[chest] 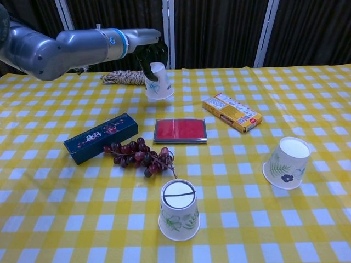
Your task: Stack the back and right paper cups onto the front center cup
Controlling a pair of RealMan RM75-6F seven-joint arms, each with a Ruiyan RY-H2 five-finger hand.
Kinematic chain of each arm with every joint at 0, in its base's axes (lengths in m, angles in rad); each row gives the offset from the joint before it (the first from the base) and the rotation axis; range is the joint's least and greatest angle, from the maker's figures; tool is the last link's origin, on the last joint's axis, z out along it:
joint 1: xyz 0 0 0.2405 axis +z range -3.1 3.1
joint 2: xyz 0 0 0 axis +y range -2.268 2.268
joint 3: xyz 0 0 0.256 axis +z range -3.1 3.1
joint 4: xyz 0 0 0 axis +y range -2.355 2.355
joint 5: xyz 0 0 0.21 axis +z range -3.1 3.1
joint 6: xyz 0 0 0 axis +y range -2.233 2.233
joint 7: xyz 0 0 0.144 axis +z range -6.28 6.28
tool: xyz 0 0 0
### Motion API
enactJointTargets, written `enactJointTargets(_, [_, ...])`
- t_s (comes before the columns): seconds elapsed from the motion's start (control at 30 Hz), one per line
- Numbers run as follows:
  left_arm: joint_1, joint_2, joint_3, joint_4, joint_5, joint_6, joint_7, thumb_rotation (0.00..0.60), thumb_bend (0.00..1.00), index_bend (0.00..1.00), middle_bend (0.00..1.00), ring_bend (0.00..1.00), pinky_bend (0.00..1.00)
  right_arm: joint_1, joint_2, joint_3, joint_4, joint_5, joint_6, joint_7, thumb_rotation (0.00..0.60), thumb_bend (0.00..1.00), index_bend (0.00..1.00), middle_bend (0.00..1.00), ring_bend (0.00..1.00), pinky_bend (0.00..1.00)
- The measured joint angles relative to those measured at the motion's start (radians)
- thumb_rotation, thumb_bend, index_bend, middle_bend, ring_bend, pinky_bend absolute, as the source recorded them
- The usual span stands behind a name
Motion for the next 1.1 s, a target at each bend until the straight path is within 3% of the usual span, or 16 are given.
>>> enactJointTargets(0.13, [0.03,0.066,0.01,-0.114,0.022,0.059,-0.033,0.6,0.29,0.48,0.42,0.4,0.53,0.001,-0.002,-0.003,-0.006,-0.009,0.002,-0.009,0.6,0.0,0.0,0.0,0.0,0.0])
enactJointTargets(0.47, [0.143,0.382,0.102,-0.626,0.163,0.258,-0.049,0.6,0.29,0.48,0.42,0.4,0.53,0.002,-0.003,-0.006,-0.014,-0.017,0.007,-0.02,0.6,0.0,0.0,0.0,0.0,0.0])
enactJointTargets(0.77, [0.22,0.593,0.184,-1.018,0.308,0.414,0.008,0.6,0.29,0.48,0.42,0.4,0.53,0.0,-0.001,-0.007,-0.024,-0.026,0.017,-0.024,0.6,0.0,0.0,0.0,0.0,0.0])
enactJointTargets(1.1, [0.253,0.718,0.252,-1.244,0.44,0.48,0.055,0.6,0.28,0.49,0.42,0.4,0.53,-0.001,0.003,-0.01,-0.027,-0.036,0.018,-0.014,0.6,0.0,0.0,0.0,0.0,0.0])
